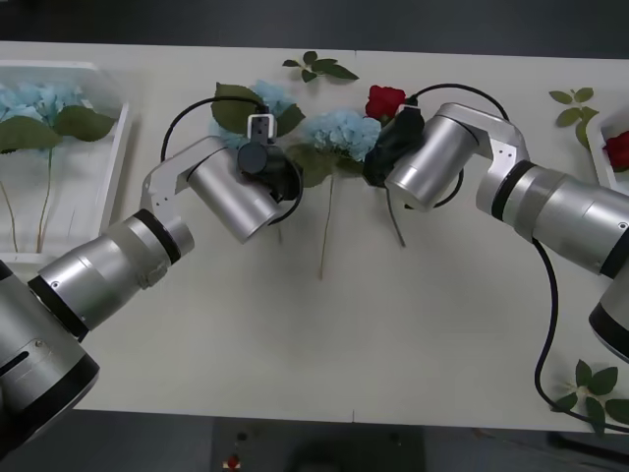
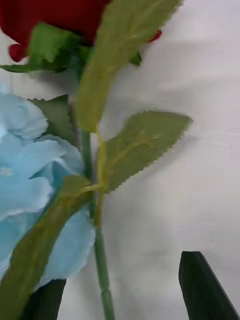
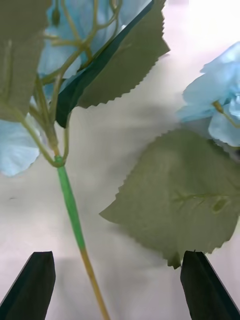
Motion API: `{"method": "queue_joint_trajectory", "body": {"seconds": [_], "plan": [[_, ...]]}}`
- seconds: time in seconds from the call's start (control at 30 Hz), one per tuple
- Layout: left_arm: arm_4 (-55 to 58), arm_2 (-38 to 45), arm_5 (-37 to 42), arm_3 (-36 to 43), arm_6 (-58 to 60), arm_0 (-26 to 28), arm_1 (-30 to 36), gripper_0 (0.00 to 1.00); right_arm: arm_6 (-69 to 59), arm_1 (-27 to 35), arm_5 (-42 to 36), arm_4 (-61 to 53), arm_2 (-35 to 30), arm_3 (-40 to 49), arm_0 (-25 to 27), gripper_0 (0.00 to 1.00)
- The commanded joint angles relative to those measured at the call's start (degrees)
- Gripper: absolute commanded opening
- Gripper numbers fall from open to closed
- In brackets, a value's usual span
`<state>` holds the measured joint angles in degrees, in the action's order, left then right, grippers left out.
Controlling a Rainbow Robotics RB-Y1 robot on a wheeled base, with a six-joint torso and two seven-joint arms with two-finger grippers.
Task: Put the red flowers into the right box and the blue flowers into the left box
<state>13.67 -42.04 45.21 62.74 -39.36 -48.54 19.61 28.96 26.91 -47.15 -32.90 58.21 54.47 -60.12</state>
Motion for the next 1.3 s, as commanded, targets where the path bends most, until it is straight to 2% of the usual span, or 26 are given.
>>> {"method": "queue_joint_trajectory", "body": {"seconds": [0.03, 0.13, 0.27, 0.33, 0.37, 0.4, 0.53, 0.57, 0.6, 0.63, 0.67, 0.83, 1.03, 1.3], "plan": [[-0.58, -0.76, -5.48, -4.91, 1.92, -4.46, -1.33, 0.72, 0.66, -0.63, -0.05, 0.03, 3.14, -1.21, -1.93, 0.66], [-0.67, -1.47, -10.23, -11.41, 1.74, -6.39, -2.56, 0.73, 0.66, -0.63, -0.05, -0.94, 3.58, -1.30, -1.93, 0.66], [-1.37, -1.47, -11.02, -15.45, 1.30, -7.71, -3.17, 0.73, 0.75, -0.63, -0.05, -1.29, 3.49, -1.21, -1.93, 0.64], [-1.72, -1.38, -11.02, -15.72, 1.12, -7.80, -3.17, 0.73, 0.83, -0.63, -0.05, -1.20, 3.49, -1.12, -1.93, 0.45], [-2.25, -1.38, -11.02, -15.80, 1.21, -7.80, -3.17, 0.72, 0.92, -0.63, -0.05, -1.20, 3.49, -1.12, -1.93, 0.18], [-2.34, -1.38, -11.02, -15.89, 1.12, -7.80, -3.17, 0.72, 0.92, -0.63, -0.05, -1.20, 3.32, -1.12, -1.93, 0.00], [-2.34, -1.38, -11.02, -16.16, 1.12, -7.80, -3.17, 0.72, 1.19, -0.37, -0.05, -1.38, 2.96, -1.12, -1.93, 0.00], [-2.34, -1.38, -11.02, -16.16, 1.04, -7.71, -3.17, 0.69, 1.27, -0.28, -0.05, -1.56, 2.52, -1.21, -1.93, 0.00], [-2.34, -1.47, -11.02, -16.16, 1.04, -7.71, -3.17, 0.49, 1.36, -0.02, -0.05, -2.00, 1.91, -1.12, -1.93, 0.00], [-2.34, -1.47, -11.02, -16.16, 0.95, -7.71, -3.17, 0.36, 1.45, 0.07, -0.05, -2.35, 1.65, -1.21, -1.93, 0.00], [-2.34, -1.38, -11.02, -16.16, 0.86, -7.71, -3.17, 0.00, 1.54, 0.34, -0.05, -2.79, 1.12, -1.12, -1.93, 0.00], [-2.42, -1.38, -11.02, -16.16, 0.51, -7.71, -3.08, 0.00, 2.24, 3.06, -0.05, -4.98, -0.90, 0.64, -1.93, 0.00], [-2.42, -1.47, -11.02, -16.16, 0.42, -7.71, -3.08, 0.00, 5.67, 11.59, -1.63, -11.58, -3.72, 7.05, -2.11, 0.00], [-2.42, -1.47, -10.93, -16.16, 0.33, -7.45, -3.08, 0.00, 25.44, 25.65, -16.84, -25.55, -15.49, 15.05, -2.64, 0.00]]}}
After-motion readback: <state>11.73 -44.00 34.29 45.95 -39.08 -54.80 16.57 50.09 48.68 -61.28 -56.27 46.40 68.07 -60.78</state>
